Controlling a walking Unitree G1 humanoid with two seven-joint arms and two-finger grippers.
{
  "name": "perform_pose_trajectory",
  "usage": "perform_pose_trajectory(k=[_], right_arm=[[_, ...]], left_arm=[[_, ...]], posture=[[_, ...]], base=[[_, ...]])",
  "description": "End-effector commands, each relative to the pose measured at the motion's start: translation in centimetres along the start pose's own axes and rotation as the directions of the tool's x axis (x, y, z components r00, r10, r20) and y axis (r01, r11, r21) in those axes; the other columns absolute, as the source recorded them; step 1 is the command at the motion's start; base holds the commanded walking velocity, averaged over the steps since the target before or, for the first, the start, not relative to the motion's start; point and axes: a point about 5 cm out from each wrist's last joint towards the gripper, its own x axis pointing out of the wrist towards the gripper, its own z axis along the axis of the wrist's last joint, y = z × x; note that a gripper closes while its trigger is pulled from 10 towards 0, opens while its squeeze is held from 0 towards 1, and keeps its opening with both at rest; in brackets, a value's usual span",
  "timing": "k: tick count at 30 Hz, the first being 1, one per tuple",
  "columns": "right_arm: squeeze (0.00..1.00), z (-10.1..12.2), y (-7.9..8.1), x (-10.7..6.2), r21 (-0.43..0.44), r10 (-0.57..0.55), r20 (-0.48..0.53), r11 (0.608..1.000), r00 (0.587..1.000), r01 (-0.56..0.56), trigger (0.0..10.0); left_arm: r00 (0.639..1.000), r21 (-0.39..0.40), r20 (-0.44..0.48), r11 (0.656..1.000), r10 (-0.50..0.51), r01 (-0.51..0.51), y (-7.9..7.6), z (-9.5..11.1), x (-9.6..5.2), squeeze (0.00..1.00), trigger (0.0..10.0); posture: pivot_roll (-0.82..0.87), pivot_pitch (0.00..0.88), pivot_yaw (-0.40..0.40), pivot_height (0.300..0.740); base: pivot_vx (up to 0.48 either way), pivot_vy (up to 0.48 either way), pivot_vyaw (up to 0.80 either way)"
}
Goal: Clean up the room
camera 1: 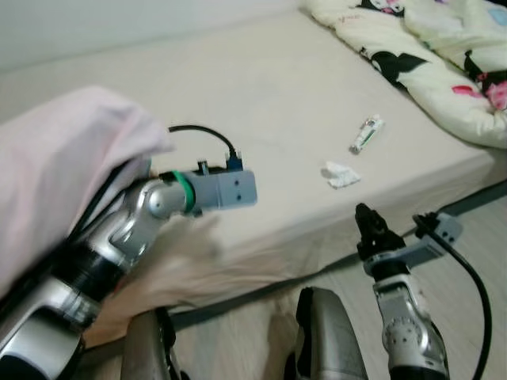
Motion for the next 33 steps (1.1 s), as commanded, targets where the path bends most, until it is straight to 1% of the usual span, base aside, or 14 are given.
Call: perform_pose_trajectory(k=[1, 7, 9, 12, 13, 15, 17, 18, 19, 20, 23, 28, 32, 33], right_arm=[[0.0, -0.1, -0.2, -0.2, -0.002, -0.011, -0.002, 1.0, 1.0, 0.011, 10.0], [0.0, -0.1, -0.3, 0.0, -0.002, -0.013, 0.0, 1.0, 1.0, 0.013, 10.0], [0.0, -0.1, -0.3, 0.0, -0.001, -0.013, 0.001, 1.0, 1.0, 0.013, 10.0], [0.0, 0.0, -0.1, 0.2, -0.003, -0.007, 0.002, 1.0, 1.0, 0.007, 10.0], [0.0, 0.0, -0.1, 0.2, -0.003, -0.007, 0.002, 1.0, 1.0, 0.007, 10.0], [0.0, 0.2, 0.0, 0.3, -0.007, -0.002, 0.007, 1.0, 1.0, 0.002, 10.0], [0.0, 0.3, 0.0, 0.3, -0.009, -0.001, 0.009, 1.0, 1.0, 0.001, 10.0], [0.0, 0.3, -0.1, 0.2, -0.009, 0.0, 0.012, 1.0, 1.0, 0.001, 10.0], [0.0, 0.6, 0.1, 0.0, -0.015, 0.002, 0.033, 1.0, 0.999, -0.001, 10.0], [0.0, 0.6, 0.1, 0.0, -0.015, 0.002, 0.033, 1.0, 0.999, -0.001, 10.0], [0.0, 0.8, 0.6, 0.0, -0.076, 0.012, 0.046, 0.997, 0.999, -0.008, 10.0], [0.0, 1.0, 1.2, 0.0, -0.165, 0.025, 0.05, 0.986, 0.998, -0.017, 10.0], [0.0, 1.9, 1.2, 0.2, -0.339, 0.036, 0.088, 0.941, 0.995, -0.004, 10.0], [0.0, 1.9, 1.2, 0.2, -0.339, 0.036, 0.088, 0.941, 0.995, -0.004, 10.0]], left_arm=[[0.983, 0.112, -0.138, 0.988, 0.118, -0.103, 1.3, -2.4, 0.1, 0.0, 10.0], [0.917, 0.159, -0.277, 0.955, 0.288, -0.251, 4.3, -5.2, 0.1, 0.0, 10.0], [0.81, 0.137, -0.326, 0.872, 0.487, -0.469, 7.6, -6.1, -0.6, 0.0, 10.0], [0.592, 0.195, -0.279, 0.649, 0.756, -0.736, 12.7, -5.7, -2.4, 0.0, 10.0], [0.592, 0.195, -0.279, 0.649, 0.756, -0.736, 12.7, -5.7, -2.4, 0.0, 10.0], [0.431, 0.115, -0.246, 0.467, 0.868, -0.877, 17.0, -4.5, -4.3, 0.0, 10.0], [0.404, 0.023, -0.258, 0.424, 0.878, -0.905, 18.2, -4.0, -4.8, 0.0, 10.0], [0.413, -0.064, -0.256, 0.411, 0.874, -0.909, 19.0, -3.3, -4.8, 0.0, 10.0], [0.594, -0.505, -0.212, 0.433, 0.776, -0.747, 18.6, -1.0, -3.2, 0.0, 10.0], [0.594, -0.505, -0.212, 0.433, 0.776, -0.747, 18.6, -1.0, -3.2, 0.0, 10.0], [0.774, -0.835, 0.004, 0.428, 0.634, -0.346, 15.7, 2.5, -0.7, 0.0, 10.0], [0.828, -0.925, 0.16, 0.374, 0.537, -0.063, 12.0, 5.1, 0.3, 0.0, 10.0], [0.859, -0.968, 0.248, 0.147, 0.447, 0.202, 8.1, 7.0, -0.2, 0.0, 10.0], [0.859, -0.968, 0.248, 0.147, 0.447, 0.202, 8.1, 7.0, -0.2, 0.0, 10.0]], posture=[[-0.02, 0.157, 0.069, 0.533], [-0.01, 0.154, 0.066, 0.533], [-0.02, 0.154, 0.06, 0.533], [-0.02, 0.154, 0.06, 0.533], [-0.02, 0.154, 0.06, 0.533], [-0.03, 0.153, 0.059, 0.533], [-0.03, 0.153, 0.059, 0.533], [-0.03, 0.151, 0.062, 0.533], [-0.03, 0.154, 0.065, 0.533], [-0.03, 0.154, 0.065, 0.533], [-0.03, 0.156, 0.065, 0.533], [-0.03, 0.165, 0.062, 0.533], [-0.03, 0.162, 0.057, 0.543], [-0.03, 0.162, 0.057, 0.543]], base=[[0.0, 0.0, 0.0], [0.0, 0.0, 0.0], [0.0, 0.0, 0.0], [0.0, 0.0, 0.0], [0.0, 0.0, 0.0], [0.0, 0.0, 0.0], [0.0, 0.0, 0.0], [0.0, 0.0, 0.0], [0.0, 0.0, 0.0], [0.0, 0.0, 0.0], [0.0, 0.0, 0.0], [0.0, 0.0, 0.0], [0.0, 0.0, 0.0], [0.0, 0.0, 0.0]])
